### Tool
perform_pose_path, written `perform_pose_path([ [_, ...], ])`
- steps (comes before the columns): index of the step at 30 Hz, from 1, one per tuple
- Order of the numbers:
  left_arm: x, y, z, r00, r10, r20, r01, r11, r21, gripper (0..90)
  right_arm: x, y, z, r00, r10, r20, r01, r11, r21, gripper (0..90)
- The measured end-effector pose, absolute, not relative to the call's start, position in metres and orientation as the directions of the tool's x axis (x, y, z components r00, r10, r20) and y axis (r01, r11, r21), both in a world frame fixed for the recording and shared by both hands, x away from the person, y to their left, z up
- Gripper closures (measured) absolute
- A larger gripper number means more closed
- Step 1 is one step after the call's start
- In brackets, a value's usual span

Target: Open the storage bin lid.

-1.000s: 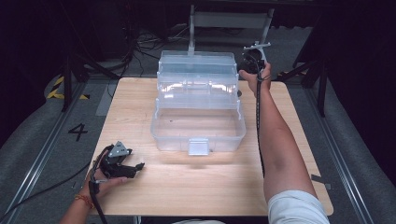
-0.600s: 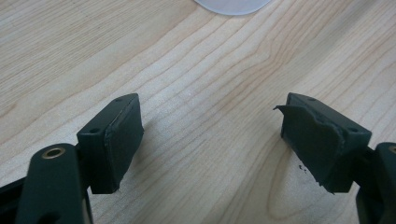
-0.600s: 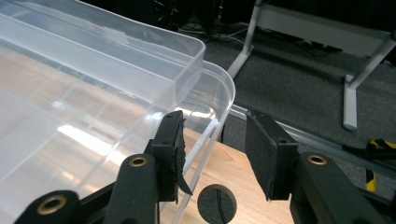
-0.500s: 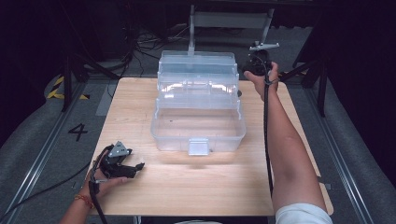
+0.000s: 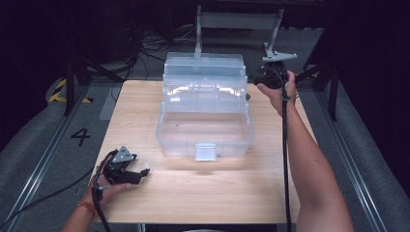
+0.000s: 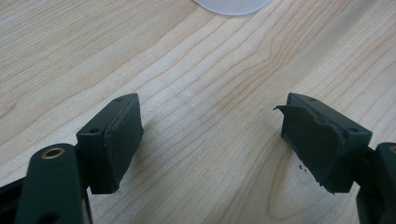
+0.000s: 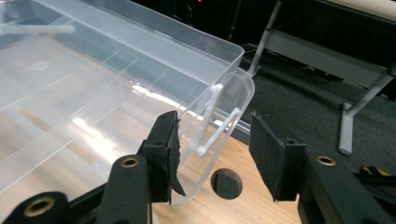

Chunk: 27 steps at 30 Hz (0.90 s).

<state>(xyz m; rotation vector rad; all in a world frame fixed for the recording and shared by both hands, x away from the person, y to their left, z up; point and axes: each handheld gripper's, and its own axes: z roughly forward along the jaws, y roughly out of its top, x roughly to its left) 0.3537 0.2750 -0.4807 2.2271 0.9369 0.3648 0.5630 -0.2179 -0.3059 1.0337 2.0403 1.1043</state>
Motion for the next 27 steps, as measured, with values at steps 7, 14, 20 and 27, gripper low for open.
perform_pose_path([
  [7,0.353,0.274,-0.481,0.695,0.719,-0.01,0.525,-0.498,0.69,20.7,0.536,-0.225,-0.305,-0.549,0.821,-0.158,0.317,0.379,0.869,50.3],
  [14,0.353,0.273,-0.481,0.69,0.724,-0.009,0.529,-0.496,0.689,20.1,0.508,-0.236,-0.307,-0.567,0.805,-0.171,0.3,0.396,0.868,42.4],
  [20,0.354,0.273,-0.481,0.684,0.729,-0.008,0.533,-0.492,0.688,19.3,0.48,-0.248,-0.321,-0.568,0.805,-0.172,0.309,0.402,0.862,34.5],
  [27,0.354,0.272,-0.481,0.68,0.733,-0.008,0.536,-0.49,0.688,18.7,0.451,-0.26,-0.35,-0.575,0.798,-0.18,0.313,0.418,0.853,32.3],
])
